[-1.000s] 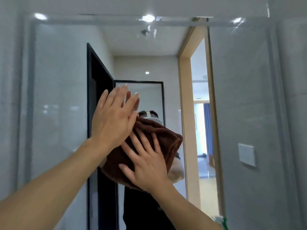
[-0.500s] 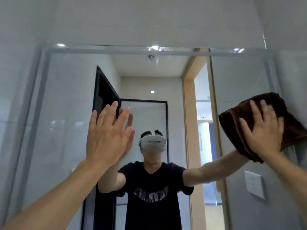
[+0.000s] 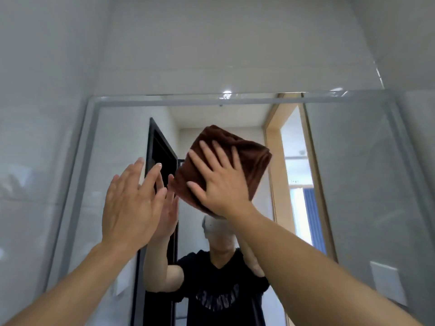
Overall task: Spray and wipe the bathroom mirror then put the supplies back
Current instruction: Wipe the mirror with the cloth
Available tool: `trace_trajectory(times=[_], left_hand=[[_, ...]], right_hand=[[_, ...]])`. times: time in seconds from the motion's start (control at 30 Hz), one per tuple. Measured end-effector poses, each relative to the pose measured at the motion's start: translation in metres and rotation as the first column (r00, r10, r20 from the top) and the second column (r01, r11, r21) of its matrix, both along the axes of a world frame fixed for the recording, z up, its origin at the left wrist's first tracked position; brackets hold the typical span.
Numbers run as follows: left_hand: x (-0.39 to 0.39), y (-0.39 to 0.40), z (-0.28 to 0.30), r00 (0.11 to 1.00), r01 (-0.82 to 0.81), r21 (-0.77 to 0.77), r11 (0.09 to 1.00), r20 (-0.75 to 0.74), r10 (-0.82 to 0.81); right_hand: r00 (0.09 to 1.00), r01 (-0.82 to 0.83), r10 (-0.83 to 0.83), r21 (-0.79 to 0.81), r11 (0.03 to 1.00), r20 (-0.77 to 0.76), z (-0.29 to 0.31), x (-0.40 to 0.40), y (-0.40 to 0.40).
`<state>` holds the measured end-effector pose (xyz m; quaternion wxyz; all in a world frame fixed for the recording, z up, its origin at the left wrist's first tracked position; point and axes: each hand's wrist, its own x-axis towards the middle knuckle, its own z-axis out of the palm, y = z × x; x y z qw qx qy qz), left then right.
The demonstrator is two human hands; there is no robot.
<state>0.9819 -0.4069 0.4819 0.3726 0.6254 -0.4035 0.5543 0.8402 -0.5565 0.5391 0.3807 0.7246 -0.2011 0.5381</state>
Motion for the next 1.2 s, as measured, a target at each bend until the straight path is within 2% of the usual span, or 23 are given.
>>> trace_trajectory(times=[0.1,0.2,0.43,0.63,0.77,0.87,0.97,1.13,1.2], left_hand=[[-0.002,-0.003,0.014,1.0,0.008,-0.022,1.0,0.025,-0.008],[-0.018,-0.018,0.035,0.998,0.038,-0.051,0.998,0.061,-0.034],[-0.107,-0.09,0.093,0.975,0.136,-0.025,0.99,0.178,-0.13],[-0.181,-0.146,0.123,0.941,0.16,0.026,0.987,0.299,-0.16],[-0.18,-0.144,0.123,0.931,0.145,0.042,0.989,0.333,-0.15],[-0.153,-0.131,0.119,0.943,0.146,-0.001,0.989,0.302,-0.139],[-0.123,-0.119,0.117,0.96,0.135,-0.057,0.989,0.254,-0.116],[-0.093,-0.09,0.111,0.991,0.129,-0.157,0.979,0.054,-0.122],[-0.079,-0.071,0.102,0.994,0.111,-0.172,0.979,0.042,-0.105]], right_hand=[[0.991,-0.016,0.006,-0.072,0.997,-0.131,0.016,0.022,0.011],[0.986,-0.011,-0.007,-0.112,0.994,-0.165,0.042,0.005,-0.002],[0.992,0.035,-0.04,0.048,0.998,0.121,0.109,-0.133,-0.078],[0.929,0.042,-0.116,0.21,0.977,0.351,0.116,-0.259,-0.152],[0.877,0.066,-0.181,0.262,0.963,0.444,0.113,-0.311,-0.18],[0.865,0.065,-0.201,0.295,0.953,0.459,0.121,-0.299,-0.177],[0.869,0.056,-0.197,0.306,0.95,0.454,0.137,-0.254,-0.153],[0.952,0.053,-0.086,0.118,0.992,0.292,0.154,-0.12,-0.076],[0.975,0.035,-0.046,0.056,0.998,0.218,0.154,-0.061,-0.043]])
